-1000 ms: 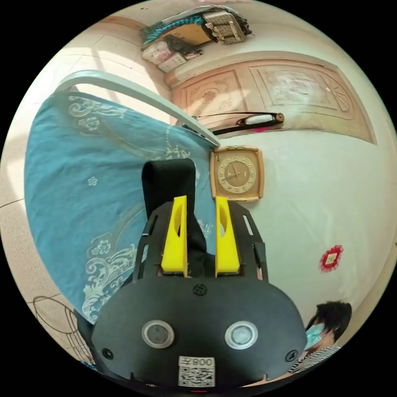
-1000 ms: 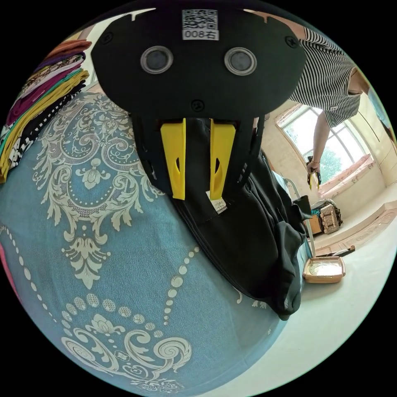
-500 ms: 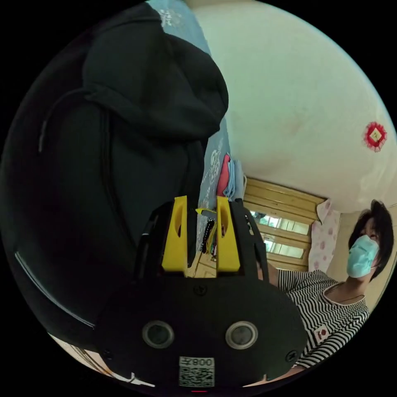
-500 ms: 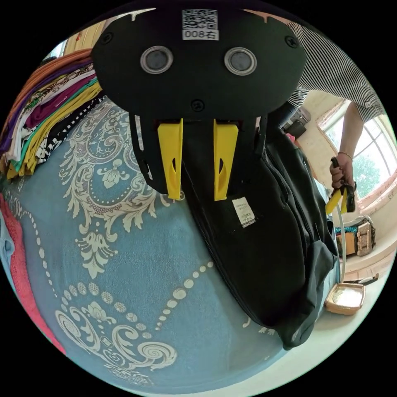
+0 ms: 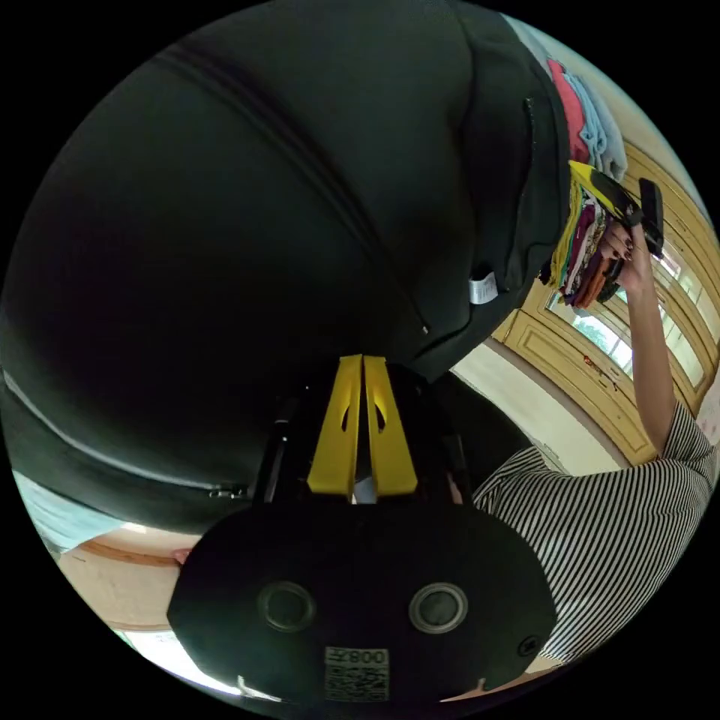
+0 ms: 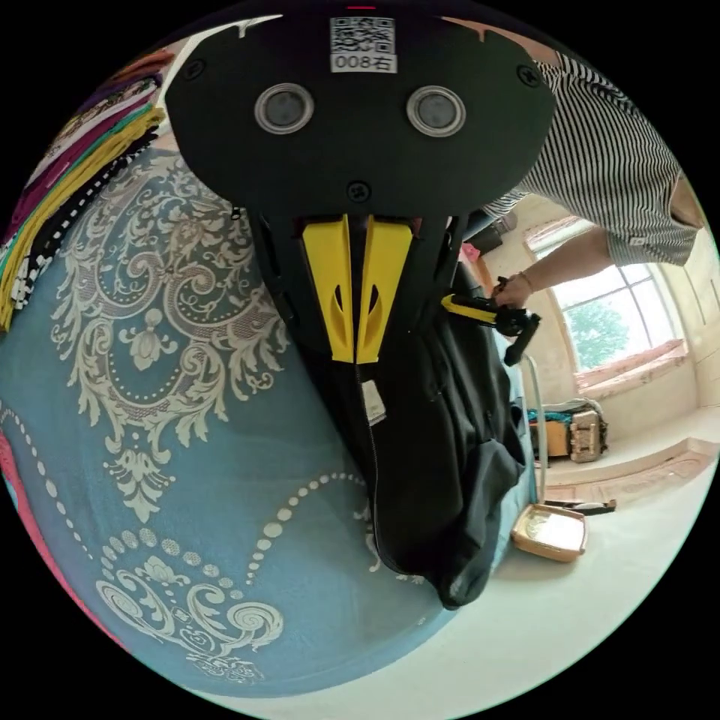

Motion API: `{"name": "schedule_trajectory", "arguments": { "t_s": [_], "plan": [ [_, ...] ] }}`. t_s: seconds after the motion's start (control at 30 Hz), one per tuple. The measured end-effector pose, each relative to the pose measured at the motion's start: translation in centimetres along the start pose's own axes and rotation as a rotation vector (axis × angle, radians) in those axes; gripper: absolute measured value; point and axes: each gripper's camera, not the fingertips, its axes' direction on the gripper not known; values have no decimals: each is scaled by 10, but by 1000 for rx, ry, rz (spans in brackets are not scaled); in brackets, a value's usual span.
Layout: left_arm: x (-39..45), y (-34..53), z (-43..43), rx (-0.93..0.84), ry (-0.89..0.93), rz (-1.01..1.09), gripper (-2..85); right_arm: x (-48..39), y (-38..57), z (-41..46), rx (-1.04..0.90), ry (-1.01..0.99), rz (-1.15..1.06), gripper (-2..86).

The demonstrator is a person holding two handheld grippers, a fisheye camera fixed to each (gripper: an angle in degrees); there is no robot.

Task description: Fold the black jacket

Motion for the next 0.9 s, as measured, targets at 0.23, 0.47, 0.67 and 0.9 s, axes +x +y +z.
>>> {"name": "schedule_trajectory", "arguments": {
  "t_s": [0.23,0.47,0.67,0.9],
  "plan": [
    [14,44,-54,360,257,-26,91,-23,51,16,-20,-317,-102,4],
    [47,2,-69,423,454,67,87,-91,91,103,-171,-613,-163,6],
    [14,17,-46,387,285,-133,35,-96,106,105,-187,-631,-140,13],
    [-34,73,-57,503,312,-267,81,-61,33,15,133,-182,-116,109]
  ]
}}
